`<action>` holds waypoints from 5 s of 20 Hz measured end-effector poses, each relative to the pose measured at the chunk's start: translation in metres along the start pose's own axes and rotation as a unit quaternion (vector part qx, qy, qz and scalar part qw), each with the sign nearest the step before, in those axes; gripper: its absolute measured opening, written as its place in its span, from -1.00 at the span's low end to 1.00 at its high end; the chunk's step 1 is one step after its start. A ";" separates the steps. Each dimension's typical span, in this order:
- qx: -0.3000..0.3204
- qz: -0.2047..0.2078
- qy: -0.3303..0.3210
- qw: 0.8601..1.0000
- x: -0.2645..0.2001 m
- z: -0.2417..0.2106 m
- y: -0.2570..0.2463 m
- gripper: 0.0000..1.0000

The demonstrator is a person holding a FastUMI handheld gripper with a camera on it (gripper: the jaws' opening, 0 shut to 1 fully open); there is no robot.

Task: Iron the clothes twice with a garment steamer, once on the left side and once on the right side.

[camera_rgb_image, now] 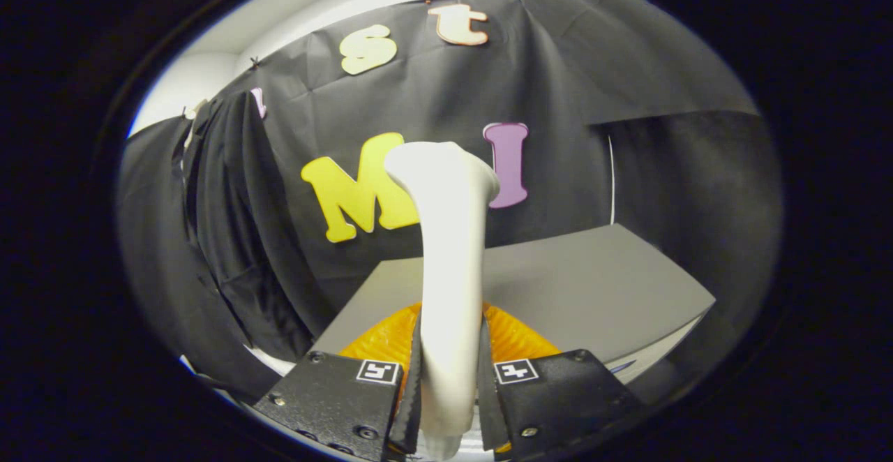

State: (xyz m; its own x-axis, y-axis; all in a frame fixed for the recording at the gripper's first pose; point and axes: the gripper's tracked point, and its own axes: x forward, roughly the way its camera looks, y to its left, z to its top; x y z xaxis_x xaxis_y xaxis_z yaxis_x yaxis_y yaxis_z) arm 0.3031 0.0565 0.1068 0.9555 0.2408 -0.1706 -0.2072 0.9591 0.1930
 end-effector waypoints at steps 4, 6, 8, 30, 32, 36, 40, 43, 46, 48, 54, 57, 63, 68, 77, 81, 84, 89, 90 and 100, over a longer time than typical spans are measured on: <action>-0.003 0.011 -0.038 0.999 -0.035 0.024 0.063 -0.27; -0.002 0.021 -0.054 0.998 -0.047 0.037 0.095 -0.27; 0.002 0.038 -0.072 0.997 -0.059 0.054 0.132 -0.27; -0.068 0.144 -0.120 0.980 -0.055 0.087 0.414 -0.28; -0.068 0.147 -0.113 0.980 -0.049 0.082 0.421 -0.28; -0.064 0.143 -0.097 0.983 -0.039 0.071 0.425 -0.28; -0.067 0.138 -0.082 0.985 -0.032 0.062 0.424 -0.28; -0.070 0.136 -0.068 0.986 -0.030 0.048 0.422 -0.28; -0.071 0.133 -0.054 0.987 -0.033 0.027 0.417 -0.28; -0.072 0.130 -0.044 0.988 -0.032 0.020 0.411 -0.28; -0.077 0.117 -0.015 0.990 -0.024 -0.011 0.399 -0.28; -0.081 0.114 0.003 0.990 -0.022 -0.032 0.393 -0.28; -0.090 0.107 0.037 0.990 -0.018 -0.070 0.384 -0.28; -0.095 0.098 0.059 0.989 -0.018 -0.098 0.376 -0.28; -0.101 0.083 0.105 0.986 -0.015 -0.151 0.355 -0.28; -0.103 0.078 0.124 0.984 -0.013 -0.175 0.349 -0.28; -0.107 0.075 0.135 0.982 -0.013 -0.191 0.343 -0.28; -0.110 0.073 0.156 0.979 -0.015 -0.218 0.336 -0.28; -0.110 0.072 0.161 0.978 -0.014 -0.224 0.335 -0.28; -0.108 0.064 0.207 0.970 -0.016 -0.272 0.320 -0.28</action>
State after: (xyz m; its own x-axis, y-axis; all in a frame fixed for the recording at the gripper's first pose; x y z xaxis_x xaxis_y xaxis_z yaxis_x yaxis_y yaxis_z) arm 0.1640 0.4001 -0.0916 0.7623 0.3566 -0.5401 -0.4005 0.9155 0.0393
